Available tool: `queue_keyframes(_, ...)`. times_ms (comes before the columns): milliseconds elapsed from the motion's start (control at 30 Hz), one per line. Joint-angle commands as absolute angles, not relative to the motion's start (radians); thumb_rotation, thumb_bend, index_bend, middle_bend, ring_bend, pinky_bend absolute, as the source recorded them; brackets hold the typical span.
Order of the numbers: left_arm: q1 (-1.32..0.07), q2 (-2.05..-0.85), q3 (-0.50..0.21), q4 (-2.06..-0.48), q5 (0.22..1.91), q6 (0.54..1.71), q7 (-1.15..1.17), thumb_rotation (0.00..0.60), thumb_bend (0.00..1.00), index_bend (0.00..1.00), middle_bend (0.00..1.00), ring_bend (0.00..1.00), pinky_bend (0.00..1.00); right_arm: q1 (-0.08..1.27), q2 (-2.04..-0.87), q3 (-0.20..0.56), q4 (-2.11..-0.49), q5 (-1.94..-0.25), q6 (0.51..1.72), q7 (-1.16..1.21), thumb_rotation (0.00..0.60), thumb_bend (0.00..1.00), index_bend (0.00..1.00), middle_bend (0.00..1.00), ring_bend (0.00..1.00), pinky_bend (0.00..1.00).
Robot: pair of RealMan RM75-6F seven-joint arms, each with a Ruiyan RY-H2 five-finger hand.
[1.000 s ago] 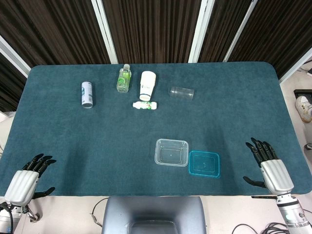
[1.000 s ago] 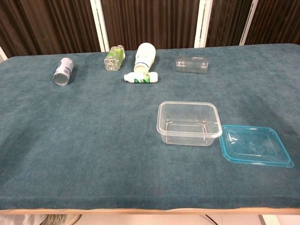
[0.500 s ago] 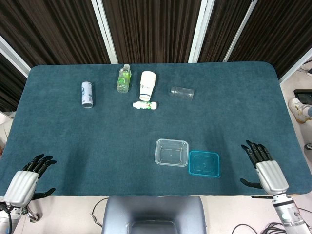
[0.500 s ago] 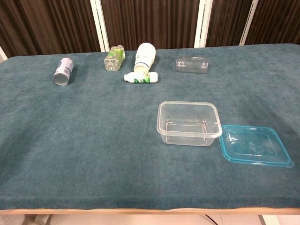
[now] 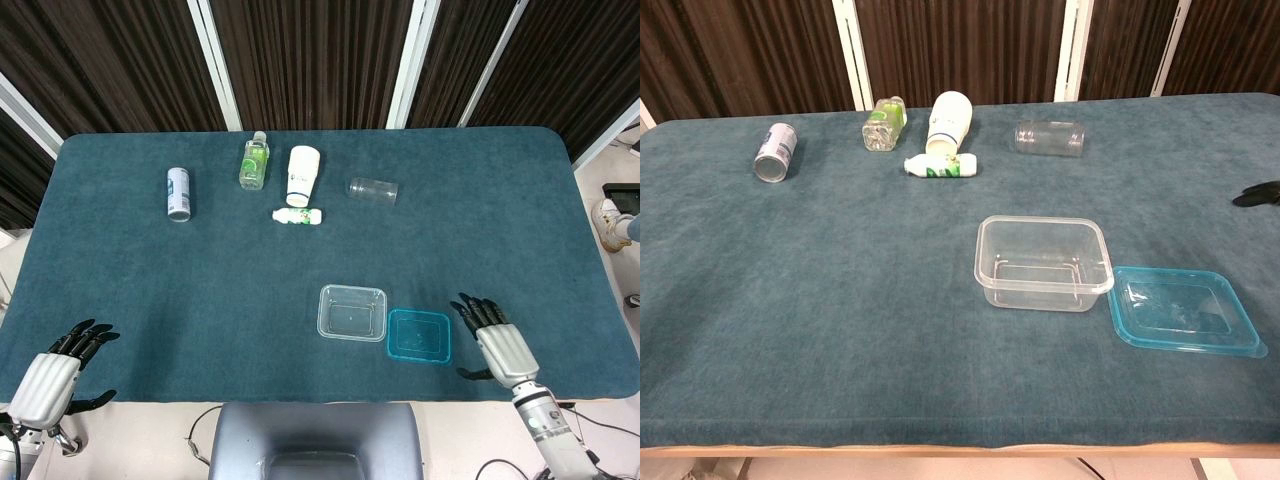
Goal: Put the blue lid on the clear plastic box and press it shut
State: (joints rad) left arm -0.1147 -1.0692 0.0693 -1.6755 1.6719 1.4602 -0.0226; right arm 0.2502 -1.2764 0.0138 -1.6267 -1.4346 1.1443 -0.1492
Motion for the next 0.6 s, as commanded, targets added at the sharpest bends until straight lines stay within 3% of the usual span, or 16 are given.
queue_keyframes(33,-0.113,-1.066,0.071,-1.675,1.677,1.465,-0.03,0.6,0.4,0.24,0.18,0.11,0.29,0.28,-1.322,0.028,-1.629,-1.369,1.088,-0.202,0.6,0.23,0.0,0.0,0.01,0.01)
queue_keyframes(600,-0.11,-1.055,0.079,-1.675,1.697,1.477,-0.058,0.6,0.4,0.26,0.19,0.11,0.29,0.357,-1.437,0.06,-1.567,-1.2,0.988,-0.301,0.6,0.23,0.0,0.0,0.01,0.01)
